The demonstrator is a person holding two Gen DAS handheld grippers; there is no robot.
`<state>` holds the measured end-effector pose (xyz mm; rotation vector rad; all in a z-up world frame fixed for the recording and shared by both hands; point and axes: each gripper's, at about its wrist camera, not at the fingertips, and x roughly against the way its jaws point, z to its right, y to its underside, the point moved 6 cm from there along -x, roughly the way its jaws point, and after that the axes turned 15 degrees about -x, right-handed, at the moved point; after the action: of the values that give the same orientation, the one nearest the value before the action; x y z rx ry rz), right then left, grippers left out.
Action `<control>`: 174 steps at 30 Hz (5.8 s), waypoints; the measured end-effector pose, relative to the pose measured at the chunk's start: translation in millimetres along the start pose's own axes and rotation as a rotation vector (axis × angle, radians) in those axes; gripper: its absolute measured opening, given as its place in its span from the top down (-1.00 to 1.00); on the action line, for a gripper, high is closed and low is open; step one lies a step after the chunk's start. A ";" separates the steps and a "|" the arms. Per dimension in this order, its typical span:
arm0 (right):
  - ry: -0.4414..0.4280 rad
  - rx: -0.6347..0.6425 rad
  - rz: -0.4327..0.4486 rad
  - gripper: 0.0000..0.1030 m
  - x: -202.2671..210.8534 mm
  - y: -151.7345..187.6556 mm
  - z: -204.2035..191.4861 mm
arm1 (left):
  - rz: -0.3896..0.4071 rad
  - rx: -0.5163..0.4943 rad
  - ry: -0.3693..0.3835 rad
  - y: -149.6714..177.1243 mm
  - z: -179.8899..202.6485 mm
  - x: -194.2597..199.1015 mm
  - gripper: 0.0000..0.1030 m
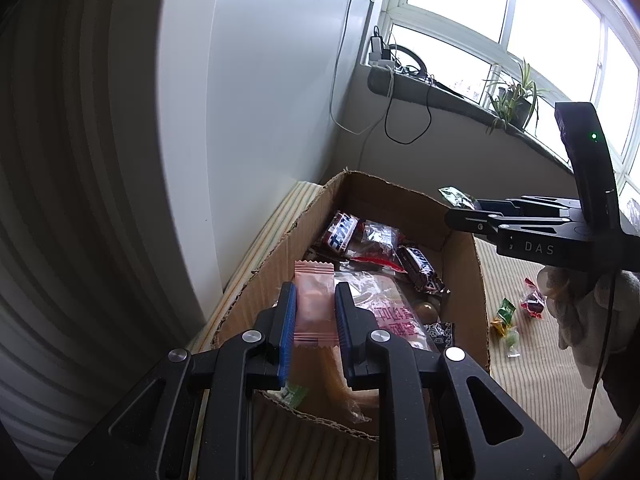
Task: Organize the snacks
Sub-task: 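Carry the pink packet and candy cup over the box with both tools, then open both tools to drop the pink packet and candy cup into the box, then move both open tools back toward the remaining candies, then grasp the clear-wrapped green candy with the left tool while the right tool grasps the red-ended snack bag, then carry the clear green candy and red-ended snack bag over the box with both tools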
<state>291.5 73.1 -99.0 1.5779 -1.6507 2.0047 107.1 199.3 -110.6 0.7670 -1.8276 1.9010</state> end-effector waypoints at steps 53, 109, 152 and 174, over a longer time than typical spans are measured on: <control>0.086 -0.210 0.074 -0.48 97.6 49.8 133.2 | 0.069 -0.105 0.115 -25.3 97.6 28.5 0.05; 0.035 -0.215 -0.083 -0.49 20.5 121.5 172.7 | -0.184 -0.291 0.275 18.6 246.7 -73.3 0.64; 0.033 -0.271 0.031 -0.12 100.7 115.6 162.0 | -0.037 -0.271 0.279 0.3 218.2 -6.6 0.68; -0.001 -0.170 0.048 -0.12 93.8 74.7 84.9 | 0.051 -0.198 0.221 -18.5 146.8 25.1 0.68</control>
<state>254.8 -68.9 -89.8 1.4947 -1.8216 1.8295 116.2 52.6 -80.7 0.4297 -1.8737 1.7246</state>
